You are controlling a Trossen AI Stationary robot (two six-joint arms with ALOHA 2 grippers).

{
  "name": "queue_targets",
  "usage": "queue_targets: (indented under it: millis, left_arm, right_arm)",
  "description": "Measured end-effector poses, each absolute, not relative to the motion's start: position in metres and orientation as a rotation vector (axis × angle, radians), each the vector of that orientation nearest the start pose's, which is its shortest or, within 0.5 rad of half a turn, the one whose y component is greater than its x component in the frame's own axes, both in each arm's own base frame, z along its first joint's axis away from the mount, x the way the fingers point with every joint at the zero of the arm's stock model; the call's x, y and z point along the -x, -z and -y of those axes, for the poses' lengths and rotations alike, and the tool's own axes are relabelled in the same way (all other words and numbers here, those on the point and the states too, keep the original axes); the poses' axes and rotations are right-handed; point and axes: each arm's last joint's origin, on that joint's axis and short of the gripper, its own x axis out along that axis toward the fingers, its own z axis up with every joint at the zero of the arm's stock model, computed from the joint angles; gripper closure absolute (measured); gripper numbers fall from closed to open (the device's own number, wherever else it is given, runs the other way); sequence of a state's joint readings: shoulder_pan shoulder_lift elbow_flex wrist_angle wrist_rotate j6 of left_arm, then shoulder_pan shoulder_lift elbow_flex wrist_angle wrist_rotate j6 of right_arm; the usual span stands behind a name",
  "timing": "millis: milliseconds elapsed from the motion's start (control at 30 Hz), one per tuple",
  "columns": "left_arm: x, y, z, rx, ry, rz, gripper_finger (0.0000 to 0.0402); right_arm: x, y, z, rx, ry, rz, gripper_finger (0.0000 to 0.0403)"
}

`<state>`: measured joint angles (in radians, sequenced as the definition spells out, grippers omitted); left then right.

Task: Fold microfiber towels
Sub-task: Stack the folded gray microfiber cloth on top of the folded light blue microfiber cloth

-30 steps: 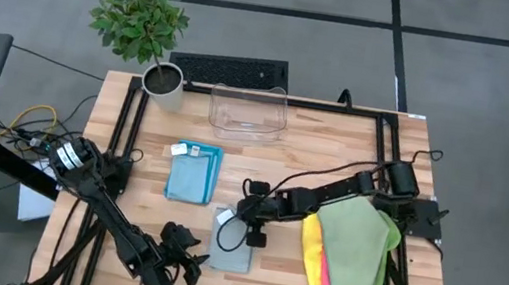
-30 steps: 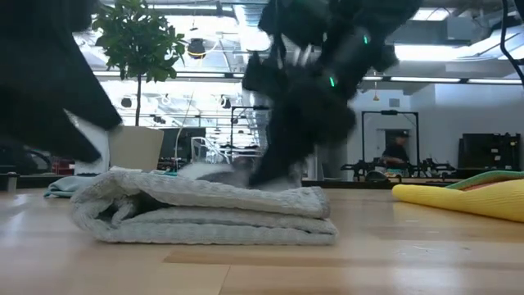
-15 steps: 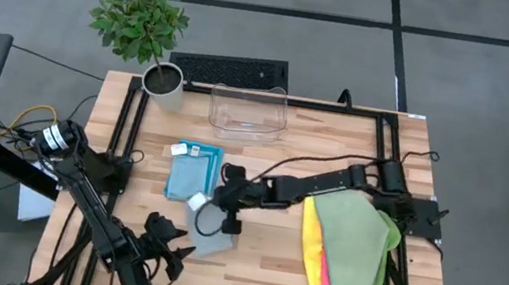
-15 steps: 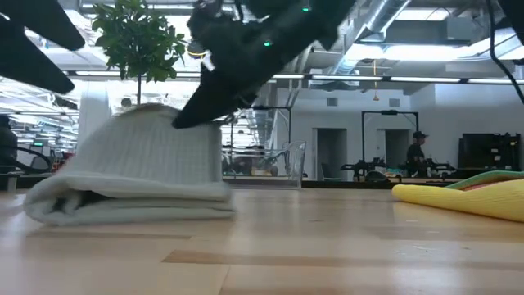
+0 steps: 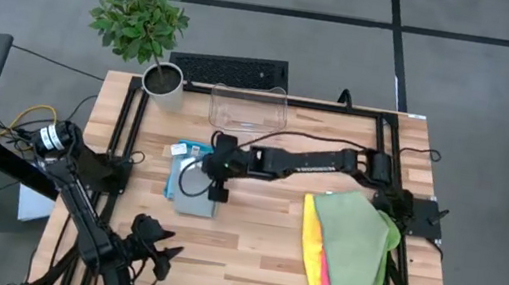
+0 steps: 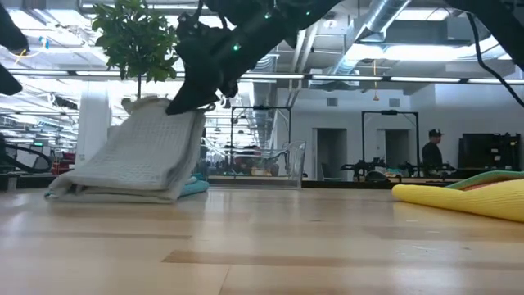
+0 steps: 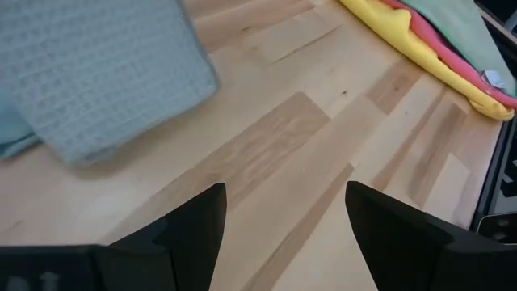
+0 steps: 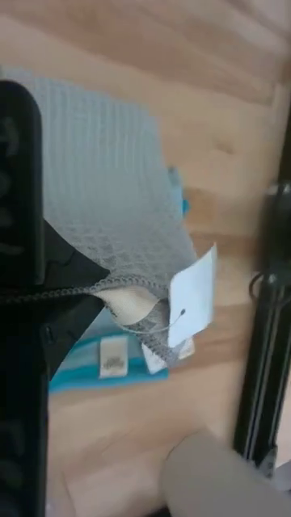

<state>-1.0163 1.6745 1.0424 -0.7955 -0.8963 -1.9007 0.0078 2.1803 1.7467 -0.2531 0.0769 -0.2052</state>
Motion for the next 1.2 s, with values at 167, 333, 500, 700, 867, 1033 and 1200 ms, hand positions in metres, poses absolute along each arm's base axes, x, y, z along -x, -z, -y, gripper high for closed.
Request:
queue_targets:
  millis: [167,333,500,700,867,1033,1200]
  left_arm:
    - [-0.167,-0.184,0.237,0.654,-0.606,-0.532,0.0155]
    - [-0.164,-0.184,0.234,0.658,-0.635,-0.527,0.0155]
    - [-0.161,-0.184,0.23,0.642,-0.674,-0.523,0.0155]
    - [-0.159,-0.184,0.226,0.628,-0.703,-0.528,0.0155]
    - [-0.159,-0.184,0.225,0.623,-0.708,-0.528,0.0155]
    - [-0.159,-0.184,0.226,0.631,-0.713,-0.535,0.0155]
    - [-0.159,-0.184,0.225,0.631,-0.712,-0.532,0.0155]
  right_arm:
    - [-0.495,-0.214,0.019,0.242,0.028,-0.665,0.0384]
    - [-0.496,-0.216,0.036,0.237,0.051,-0.634,0.0384]
    - [-0.499,-0.215,0.048,0.199,0.03,-0.599,0.0384]
    - [-0.507,-0.189,0.05,0.161,0.01,-0.61,0.0384]
    - [-0.513,-0.164,0.046,0.144,-0.002,-0.635,0.0384]
    - [-0.516,-0.166,0.048,0.148,0.028,-0.612,0.0378]
    - [-0.515,-0.166,0.053,0.167,0.096,-0.621,0.0323]
